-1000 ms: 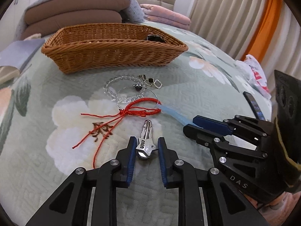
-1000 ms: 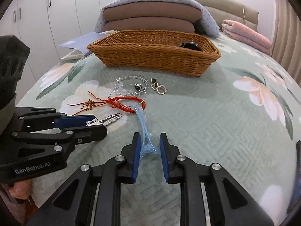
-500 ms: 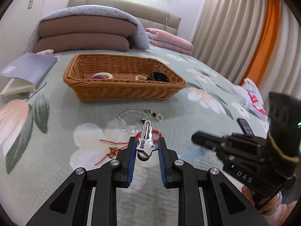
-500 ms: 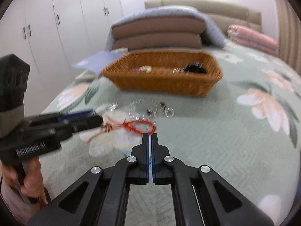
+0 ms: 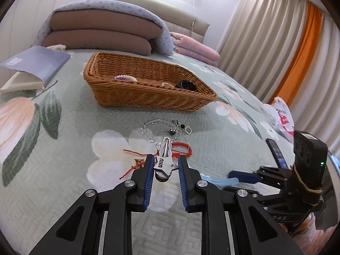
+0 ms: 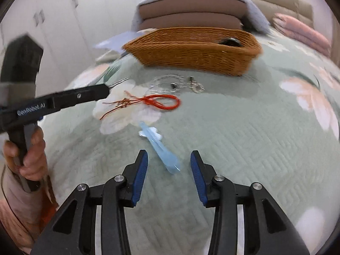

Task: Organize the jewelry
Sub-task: 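Carry the keys and blue clip into the wicker basket and open both grippers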

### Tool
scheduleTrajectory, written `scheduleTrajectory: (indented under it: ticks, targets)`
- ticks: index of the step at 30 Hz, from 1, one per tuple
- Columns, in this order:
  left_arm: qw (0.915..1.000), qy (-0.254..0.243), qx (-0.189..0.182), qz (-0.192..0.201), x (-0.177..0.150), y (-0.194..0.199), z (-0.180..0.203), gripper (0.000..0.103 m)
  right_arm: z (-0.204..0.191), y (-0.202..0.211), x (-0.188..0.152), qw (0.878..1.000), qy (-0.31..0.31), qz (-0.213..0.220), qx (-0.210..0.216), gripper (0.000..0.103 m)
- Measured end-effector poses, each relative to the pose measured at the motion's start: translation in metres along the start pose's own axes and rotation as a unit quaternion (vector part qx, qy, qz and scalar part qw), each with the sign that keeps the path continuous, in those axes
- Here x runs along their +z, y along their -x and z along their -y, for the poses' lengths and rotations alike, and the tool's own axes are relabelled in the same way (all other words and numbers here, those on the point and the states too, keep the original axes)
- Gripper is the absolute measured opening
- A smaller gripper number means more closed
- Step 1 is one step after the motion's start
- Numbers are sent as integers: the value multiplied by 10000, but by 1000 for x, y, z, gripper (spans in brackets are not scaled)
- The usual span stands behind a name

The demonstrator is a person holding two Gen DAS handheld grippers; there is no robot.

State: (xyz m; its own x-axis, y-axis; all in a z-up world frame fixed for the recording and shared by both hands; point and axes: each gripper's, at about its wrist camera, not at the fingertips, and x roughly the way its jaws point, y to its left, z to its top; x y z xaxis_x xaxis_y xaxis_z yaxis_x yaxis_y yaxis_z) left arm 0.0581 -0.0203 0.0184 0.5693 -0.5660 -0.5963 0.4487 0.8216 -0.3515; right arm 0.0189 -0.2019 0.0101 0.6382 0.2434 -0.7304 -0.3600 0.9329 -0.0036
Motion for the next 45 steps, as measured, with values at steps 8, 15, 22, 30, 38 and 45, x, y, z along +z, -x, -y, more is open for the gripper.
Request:
scheduleTrajectory:
  ticks: [8, 15, 22, 30, 38, 45]
  targets:
    - [10000, -57, -60, -22, -3, 1, 0, 23, -34, -14, 7, 9972, 652, -59, -352, 14]
    - [9999, -35, -46, 139, 3, 9, -1, 23, -13, 10, 24, 9984, 97, 418, -372, 14]
    - [9973, -47, 200, 705, 58, 23, 6, 23, 30, 48, 101, 9830, -663, 1606, -600, 14]
    - [9902, -146, 829, 1114, 134, -35, 4, 23, 69, -5, 169, 9726, -1144, 1871, -770, 14]
    - [9938, 68, 819, 750, 136, -90, -26, 23, 102, -58, 159, 9783, -1565, 1313, -343, 14]
    - [9940, 203, 851, 657, 130, -99, -33, 24, 101, -57, 155, 9774, -1613, 1339, -271, 26]
